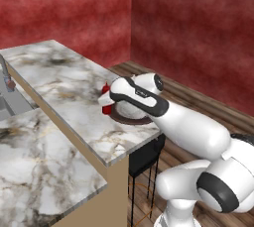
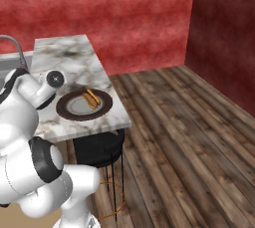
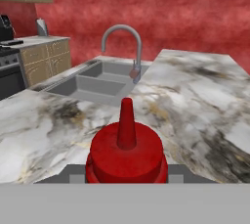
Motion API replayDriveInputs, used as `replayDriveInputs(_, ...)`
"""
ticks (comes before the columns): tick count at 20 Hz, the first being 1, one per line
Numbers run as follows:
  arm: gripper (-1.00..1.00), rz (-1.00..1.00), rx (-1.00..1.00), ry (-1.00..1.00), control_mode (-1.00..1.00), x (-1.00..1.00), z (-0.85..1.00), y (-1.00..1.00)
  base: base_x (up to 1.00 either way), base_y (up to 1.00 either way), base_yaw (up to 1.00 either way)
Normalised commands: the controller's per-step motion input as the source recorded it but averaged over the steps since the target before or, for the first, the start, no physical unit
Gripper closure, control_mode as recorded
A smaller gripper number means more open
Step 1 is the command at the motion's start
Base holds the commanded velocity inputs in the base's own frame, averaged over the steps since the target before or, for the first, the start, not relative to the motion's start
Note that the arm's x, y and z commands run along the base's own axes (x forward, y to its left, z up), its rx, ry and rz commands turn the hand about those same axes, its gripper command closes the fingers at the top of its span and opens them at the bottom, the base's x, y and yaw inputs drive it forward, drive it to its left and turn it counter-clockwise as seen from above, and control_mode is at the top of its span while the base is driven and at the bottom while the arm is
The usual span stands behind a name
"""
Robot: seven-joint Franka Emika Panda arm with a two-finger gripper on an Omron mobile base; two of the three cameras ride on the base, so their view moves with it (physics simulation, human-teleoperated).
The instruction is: Move the hot dog bun to the plate on the dining table and place the condiment next to that plate. Then navigate to the fridge and take the sausage and place it on the plate as well.
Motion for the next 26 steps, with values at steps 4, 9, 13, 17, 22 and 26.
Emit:
replayDriveInputs(4, 1.0, 0.04, 0.0, -0.02, -1.0, 0.13, -0.2, 0.0, 0.0, 0.0, 0.0)
replayDriveInputs(9, 1.0, 0.04, 0.0, -0.01, -1.0, 0.04, -0.13, 0.06, 0.0, 0.0, 0.0)
replayDriveInputs(13, 1.0, 0.04, 0.01, 0.0, -1.0, 0.07, -0.04, 0.14, 0.0, 0.0, 0.0)
replayDriveInputs(17, 1.0, 0.03, 0.01, 0.0, -1.0, 0.13, -0.08, 0.15, 0.0, 0.0, 0.0)
replayDriveInputs(22, 1.0, 0.02, 0.0, 0.0, -1.0, 0.15, -0.27, 0.06, 0.0, 0.0, 0.0)
replayDriveInputs(26, 1.0, 0.02, 0.0, 0.0, -1.0, 0.13, -0.3, 0.09, 0.0, 0.0, 0.0)
